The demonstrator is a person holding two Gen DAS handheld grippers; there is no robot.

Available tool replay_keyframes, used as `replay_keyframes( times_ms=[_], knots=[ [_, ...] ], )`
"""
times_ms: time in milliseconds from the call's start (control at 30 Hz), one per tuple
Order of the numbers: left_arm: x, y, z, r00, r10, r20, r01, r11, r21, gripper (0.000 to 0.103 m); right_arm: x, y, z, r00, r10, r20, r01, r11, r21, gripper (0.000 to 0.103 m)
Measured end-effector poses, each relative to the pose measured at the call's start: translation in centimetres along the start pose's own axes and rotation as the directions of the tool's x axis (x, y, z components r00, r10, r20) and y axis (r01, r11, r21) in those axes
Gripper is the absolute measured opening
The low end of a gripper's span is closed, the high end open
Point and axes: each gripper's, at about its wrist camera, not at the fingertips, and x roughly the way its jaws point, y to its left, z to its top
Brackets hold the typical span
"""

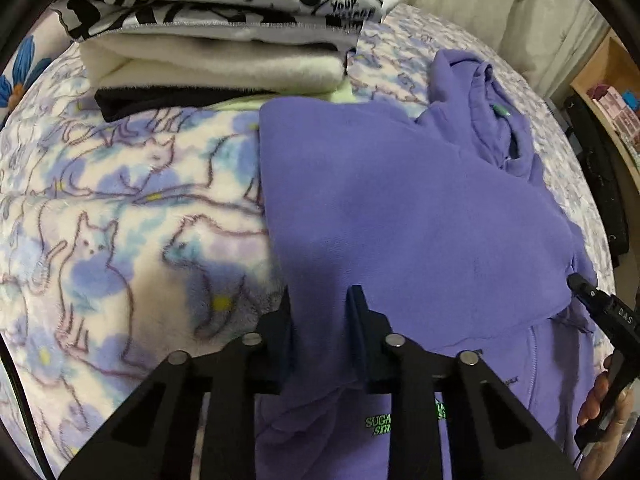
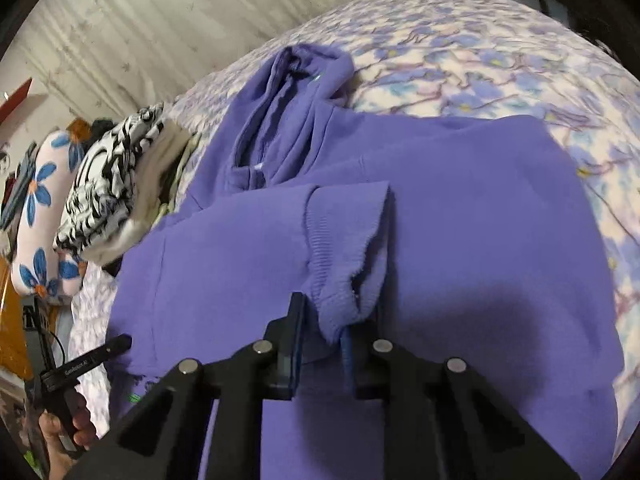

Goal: Fold large clothes
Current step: 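Lay the second sleeve flat over the first and open both grippers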

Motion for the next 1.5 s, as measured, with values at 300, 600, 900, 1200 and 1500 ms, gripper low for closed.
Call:
replay_keyframes(
  times_ms=[300, 600, 900, 1200, 1500],
  knots=[
    [-0.6, 0.4, -0.3, 0.999, 0.048, 0.014, -0.049, 0.995, 0.089, 0.041, -0.2, 0.0, -1.7, 0.993, -0.113, -0.038, 0.112, 0.993, -0.035, 0.034],
    [-6.4, -3.7, -0.4, 0.968, -0.032, 0.248, -0.023, 0.976, 0.217, 0.045, -2.8, 5.6, -1.1, 0.986, -0.099, 0.133, 0.121, 0.979, -0.166, 0.043],
    [1.2, -6.6, 2.0, 0.991, 0.000, 0.137, -0.020, 0.989, 0.144, 0.045, 6.1, 10.3, -0.1, 0.999, -0.032, -0.009, 0.028, 0.959, -0.282, 0.043],
    [3.2, -4.2, 2.6, 0.994, -0.037, 0.102, 0.023, 0.990, 0.142, 0.045, 4.3, -0.2, 2.7, 0.996, -0.089, -0.011, 0.087, 0.989, -0.121, 0.000],
    [0.1, -5.0, 2.2, 0.996, 0.001, 0.094, -0.014, 0.990, 0.140, 0.060, 0.8, -0.3, 1.9, 0.994, -0.114, 0.002, 0.113, 0.990, -0.086, 0.012]
  ],
)
